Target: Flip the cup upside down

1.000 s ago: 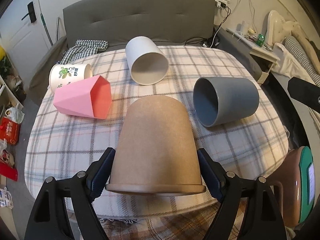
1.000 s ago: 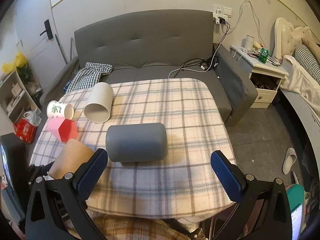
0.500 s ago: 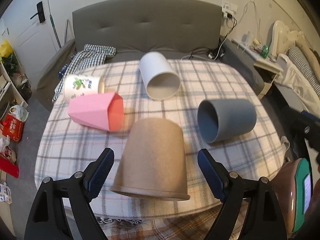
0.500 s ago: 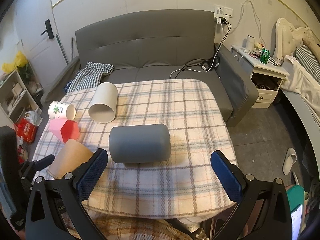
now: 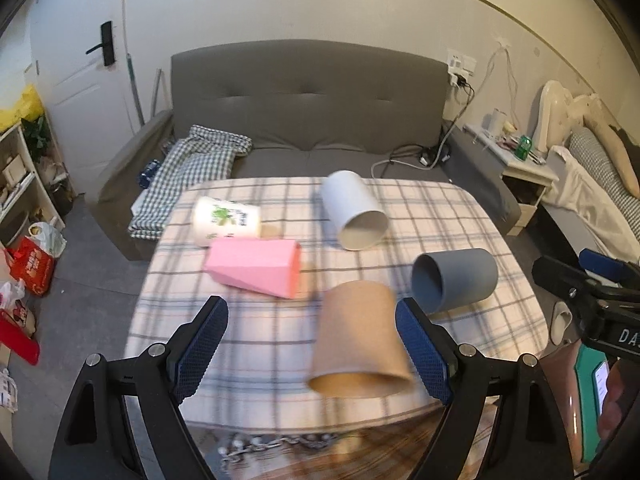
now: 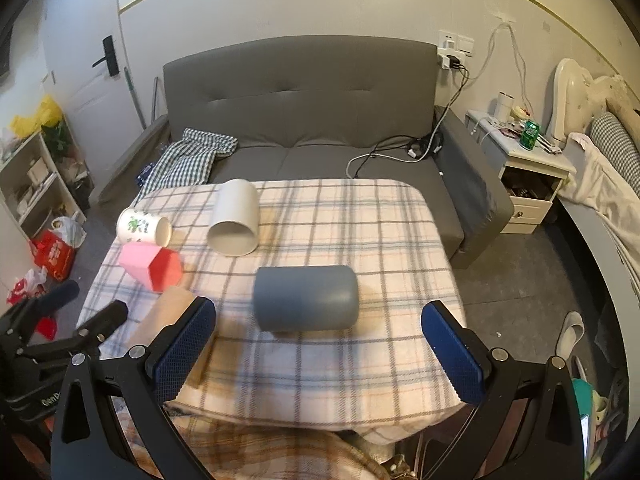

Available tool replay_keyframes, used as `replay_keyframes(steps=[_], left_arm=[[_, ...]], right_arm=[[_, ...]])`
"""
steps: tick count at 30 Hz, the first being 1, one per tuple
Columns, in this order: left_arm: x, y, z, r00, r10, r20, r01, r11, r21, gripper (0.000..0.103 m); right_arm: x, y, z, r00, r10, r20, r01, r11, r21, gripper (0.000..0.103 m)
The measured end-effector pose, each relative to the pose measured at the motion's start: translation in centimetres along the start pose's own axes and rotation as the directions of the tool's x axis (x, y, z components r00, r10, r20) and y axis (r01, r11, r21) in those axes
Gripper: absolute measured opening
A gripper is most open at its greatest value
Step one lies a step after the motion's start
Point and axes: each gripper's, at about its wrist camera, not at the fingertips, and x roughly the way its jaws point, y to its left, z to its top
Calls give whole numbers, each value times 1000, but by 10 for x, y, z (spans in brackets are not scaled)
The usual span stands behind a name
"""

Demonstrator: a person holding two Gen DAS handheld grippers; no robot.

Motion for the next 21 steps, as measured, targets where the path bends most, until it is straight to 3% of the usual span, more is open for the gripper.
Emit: replay_keyframes(steps=[10,15,21], left_arm=[[-7,58,-23,996,90,19,-89,995,-53,93],[1,75,-30,997,78,8,-77,993,-84,93],[13,95,-32,997,70,-20,-72,991,-114,93]], right_arm=[[15,59,-6,993,60,-105,-65,997,-50,103],[31,85,3,981,69,-184,-83,994,-69,103],[73,114,9,937,62,-344,-91,993,-70,103]])
